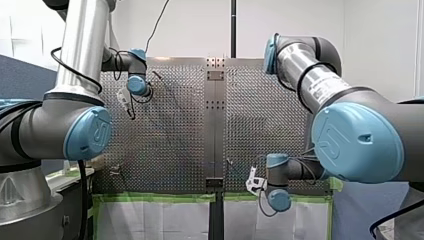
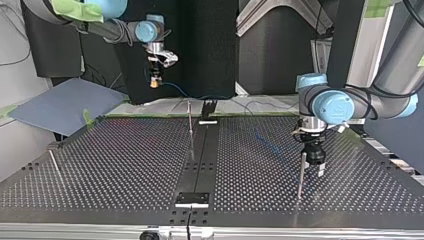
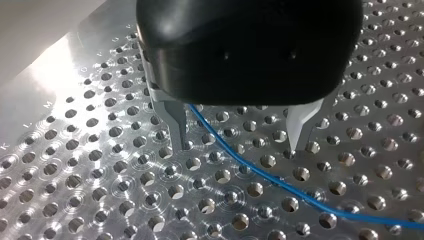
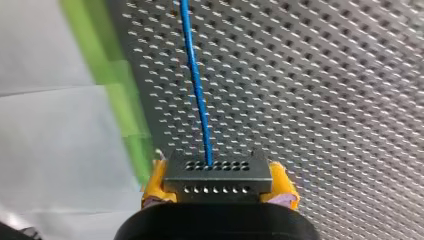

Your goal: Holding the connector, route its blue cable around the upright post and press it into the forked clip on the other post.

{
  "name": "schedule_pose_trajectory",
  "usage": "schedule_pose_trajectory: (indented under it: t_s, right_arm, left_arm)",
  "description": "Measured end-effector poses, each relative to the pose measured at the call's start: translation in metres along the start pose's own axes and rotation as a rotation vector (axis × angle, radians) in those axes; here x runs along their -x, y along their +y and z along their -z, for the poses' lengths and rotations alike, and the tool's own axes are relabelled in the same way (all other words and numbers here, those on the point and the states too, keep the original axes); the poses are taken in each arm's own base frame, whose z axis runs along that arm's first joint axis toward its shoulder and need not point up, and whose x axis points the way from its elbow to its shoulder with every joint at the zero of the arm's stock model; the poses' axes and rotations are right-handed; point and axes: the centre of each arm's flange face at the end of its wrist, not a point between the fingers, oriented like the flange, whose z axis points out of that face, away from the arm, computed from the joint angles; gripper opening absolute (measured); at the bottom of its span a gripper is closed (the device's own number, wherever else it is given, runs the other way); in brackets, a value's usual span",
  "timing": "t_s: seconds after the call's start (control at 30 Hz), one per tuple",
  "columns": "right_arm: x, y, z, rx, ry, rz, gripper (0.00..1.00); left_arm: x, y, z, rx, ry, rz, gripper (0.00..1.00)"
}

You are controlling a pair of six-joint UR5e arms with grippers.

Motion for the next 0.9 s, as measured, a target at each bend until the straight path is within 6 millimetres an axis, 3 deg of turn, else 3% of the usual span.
schedule_pose_trajectory:
  t_s: [0.2, 0.6, 0.9]
  right_arm:
    - [-0.013, 0.007, -0.007, 0.01, 0.021, 0.0, 0.0]
    - [-0.009, 0.017, 0.001, 0.039, -0.001, 0.03, 0.0]
    - [-0.014, 0.042, -0.004, 0.113, 0.004, 0.022, 0.0]
  left_arm:
    - [0.0, 0.0, 0.0, 0.0, 0.0, 0.0, 1.0]
    - [-0.001, 0.003, 0.002, 0.027, 0.007, 0.0, 1.0]
    - [-0.002, 0.004, 0.004, 0.037, 0.02, 0.015, 1.0]
